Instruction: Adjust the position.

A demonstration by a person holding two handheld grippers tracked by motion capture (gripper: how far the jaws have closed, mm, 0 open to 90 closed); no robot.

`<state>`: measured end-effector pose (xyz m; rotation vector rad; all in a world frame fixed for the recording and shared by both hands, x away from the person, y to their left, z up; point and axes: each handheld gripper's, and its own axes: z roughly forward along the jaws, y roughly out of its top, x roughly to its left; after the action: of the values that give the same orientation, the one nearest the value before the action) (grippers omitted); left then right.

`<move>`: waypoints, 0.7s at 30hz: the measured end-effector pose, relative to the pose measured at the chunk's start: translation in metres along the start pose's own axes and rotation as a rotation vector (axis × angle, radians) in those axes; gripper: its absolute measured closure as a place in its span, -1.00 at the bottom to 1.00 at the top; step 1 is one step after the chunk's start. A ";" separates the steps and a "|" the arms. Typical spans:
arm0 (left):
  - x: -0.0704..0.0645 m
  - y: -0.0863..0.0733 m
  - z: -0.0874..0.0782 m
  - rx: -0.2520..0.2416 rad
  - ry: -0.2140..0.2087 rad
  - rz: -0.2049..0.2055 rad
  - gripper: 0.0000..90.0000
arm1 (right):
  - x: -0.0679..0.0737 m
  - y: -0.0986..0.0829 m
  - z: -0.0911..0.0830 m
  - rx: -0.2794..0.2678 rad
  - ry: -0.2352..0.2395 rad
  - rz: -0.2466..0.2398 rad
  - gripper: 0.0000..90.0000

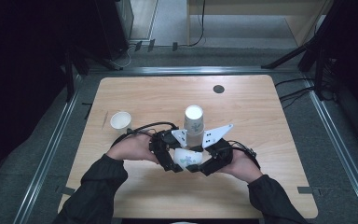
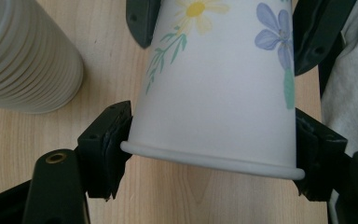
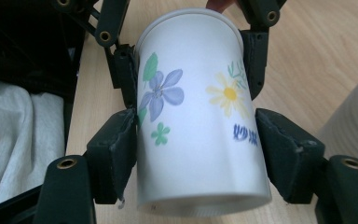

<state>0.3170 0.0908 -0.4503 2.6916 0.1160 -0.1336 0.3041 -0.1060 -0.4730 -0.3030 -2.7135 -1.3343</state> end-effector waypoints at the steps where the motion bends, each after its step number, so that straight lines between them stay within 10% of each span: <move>1: -0.001 0.000 0.001 -0.001 -0.001 0.002 -0.45 | 0.000 0.000 0.002 0.005 0.007 -0.003 -0.30; 21: 0.005 -0.013 -0.015 -0.141 -0.002 -0.036 -0.72 | -0.001 0.001 -0.008 -0.012 -0.016 -0.024 -0.28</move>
<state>0.3215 0.1096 -0.4431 2.5499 0.1665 -0.1334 0.3050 -0.1113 -0.4674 -0.2838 -2.7316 -1.3614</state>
